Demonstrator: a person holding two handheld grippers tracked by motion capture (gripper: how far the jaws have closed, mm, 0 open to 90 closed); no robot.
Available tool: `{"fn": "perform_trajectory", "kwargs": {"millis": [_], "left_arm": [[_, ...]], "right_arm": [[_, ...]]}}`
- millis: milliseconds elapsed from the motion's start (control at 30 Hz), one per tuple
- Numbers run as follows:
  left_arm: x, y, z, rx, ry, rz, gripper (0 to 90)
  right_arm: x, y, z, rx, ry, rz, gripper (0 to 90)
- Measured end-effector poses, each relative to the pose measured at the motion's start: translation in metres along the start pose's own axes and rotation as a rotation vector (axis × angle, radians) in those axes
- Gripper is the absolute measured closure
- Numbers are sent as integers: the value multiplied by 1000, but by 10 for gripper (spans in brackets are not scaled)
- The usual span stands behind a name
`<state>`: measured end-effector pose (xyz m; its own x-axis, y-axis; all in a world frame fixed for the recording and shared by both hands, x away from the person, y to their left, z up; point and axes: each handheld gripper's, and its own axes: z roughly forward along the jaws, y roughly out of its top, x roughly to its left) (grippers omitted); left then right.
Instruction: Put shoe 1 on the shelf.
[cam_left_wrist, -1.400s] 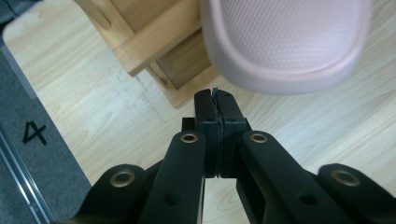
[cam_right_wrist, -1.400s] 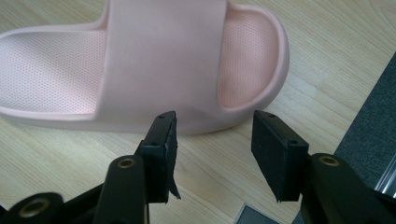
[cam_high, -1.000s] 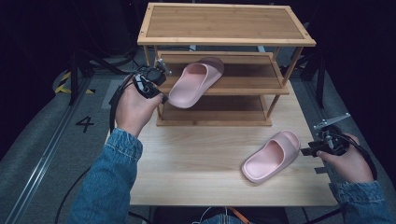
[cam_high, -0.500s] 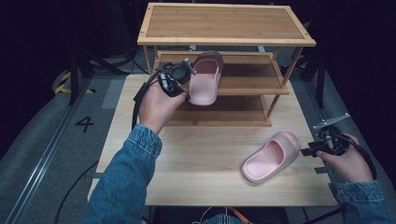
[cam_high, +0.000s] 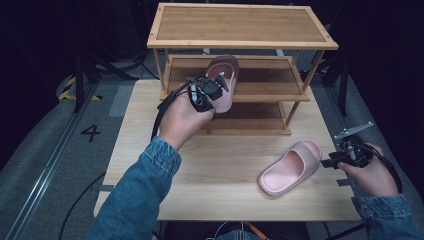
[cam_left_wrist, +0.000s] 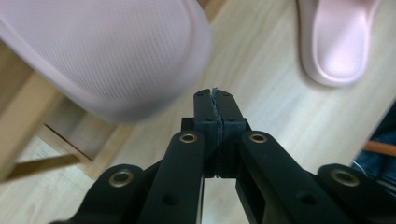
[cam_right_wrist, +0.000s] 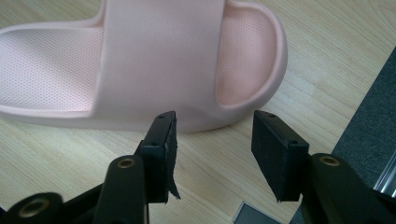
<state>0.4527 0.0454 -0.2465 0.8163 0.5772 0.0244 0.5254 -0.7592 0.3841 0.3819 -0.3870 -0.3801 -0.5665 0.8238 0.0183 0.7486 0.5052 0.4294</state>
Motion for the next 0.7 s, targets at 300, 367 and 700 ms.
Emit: {"fn": "perform_trajectory", "kwargs": {"millis": [300, 367, 700], "left_arm": [[7, 27, 12, -14, 4, 10, 894], [11, 33, 15, -18, 0, 1, 893], [31, 43, 22, -53, -75, -58, 864]], "right_arm": [[-5, -11, -1, 4, -4, 26, 517], [-5, -14, -2, 0, -8, 28, 517], [-7, -22, -6, 0, -9, 50, 517]]}}
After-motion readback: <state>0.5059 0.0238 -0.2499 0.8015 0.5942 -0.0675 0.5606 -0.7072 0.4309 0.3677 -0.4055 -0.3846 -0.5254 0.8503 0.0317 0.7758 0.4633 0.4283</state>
